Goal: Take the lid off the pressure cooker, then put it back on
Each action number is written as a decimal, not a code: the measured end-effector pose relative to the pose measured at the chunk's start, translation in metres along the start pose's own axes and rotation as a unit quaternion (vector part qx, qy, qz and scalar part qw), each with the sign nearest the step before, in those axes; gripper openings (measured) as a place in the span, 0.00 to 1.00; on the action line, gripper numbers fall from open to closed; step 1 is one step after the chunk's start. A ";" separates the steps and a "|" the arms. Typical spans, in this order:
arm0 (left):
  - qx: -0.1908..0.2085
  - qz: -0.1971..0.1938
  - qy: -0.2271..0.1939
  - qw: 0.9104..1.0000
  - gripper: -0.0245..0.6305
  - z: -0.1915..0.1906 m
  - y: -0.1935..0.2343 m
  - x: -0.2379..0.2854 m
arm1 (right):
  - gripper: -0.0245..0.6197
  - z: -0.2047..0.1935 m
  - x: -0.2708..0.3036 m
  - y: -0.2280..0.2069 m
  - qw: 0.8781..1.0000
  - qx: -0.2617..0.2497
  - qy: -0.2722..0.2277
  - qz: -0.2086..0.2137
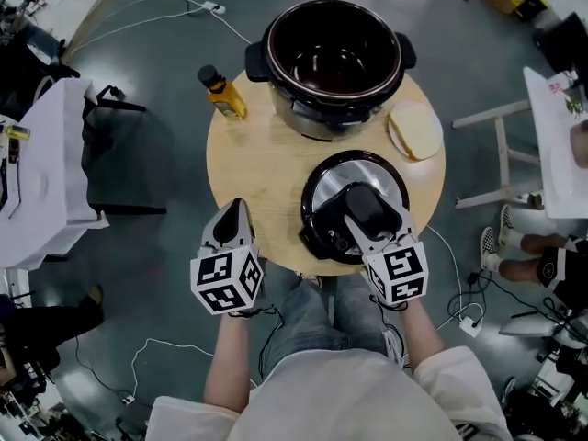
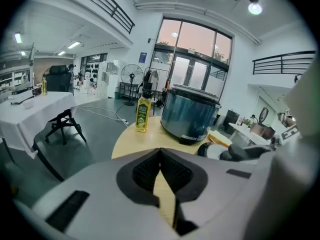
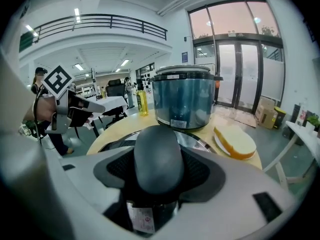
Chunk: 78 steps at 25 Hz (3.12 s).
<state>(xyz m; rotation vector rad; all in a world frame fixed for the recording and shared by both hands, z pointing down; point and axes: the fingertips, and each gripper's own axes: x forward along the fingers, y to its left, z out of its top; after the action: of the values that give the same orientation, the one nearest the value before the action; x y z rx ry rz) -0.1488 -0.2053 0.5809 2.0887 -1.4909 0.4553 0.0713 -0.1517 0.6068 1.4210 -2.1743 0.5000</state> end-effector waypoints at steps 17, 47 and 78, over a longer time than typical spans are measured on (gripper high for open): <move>0.028 -0.041 -0.035 0.998 0.02 0.051 -0.032 -0.013 | 0.48 0.069 -0.077 -0.006 0.999 0.017 -0.033 -0.033; 0.012 0.000 -0.129 0.992 0.02 0.137 -0.034 -0.039 | 0.47 0.238 -0.122 -0.066 0.988 -0.100 -0.116 0.027; -0.093 0.174 -0.144 0.970 0.02 0.104 -0.001 -0.064 | 0.48 0.322 -0.019 -0.095 0.940 -0.246 -0.110 0.209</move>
<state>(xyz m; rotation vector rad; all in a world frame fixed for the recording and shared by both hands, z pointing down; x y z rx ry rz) -0.1723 -0.2182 0.4617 1.8078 -1.9998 0.1302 0.1005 -0.3515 0.3376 0.7758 -2.5545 -0.0799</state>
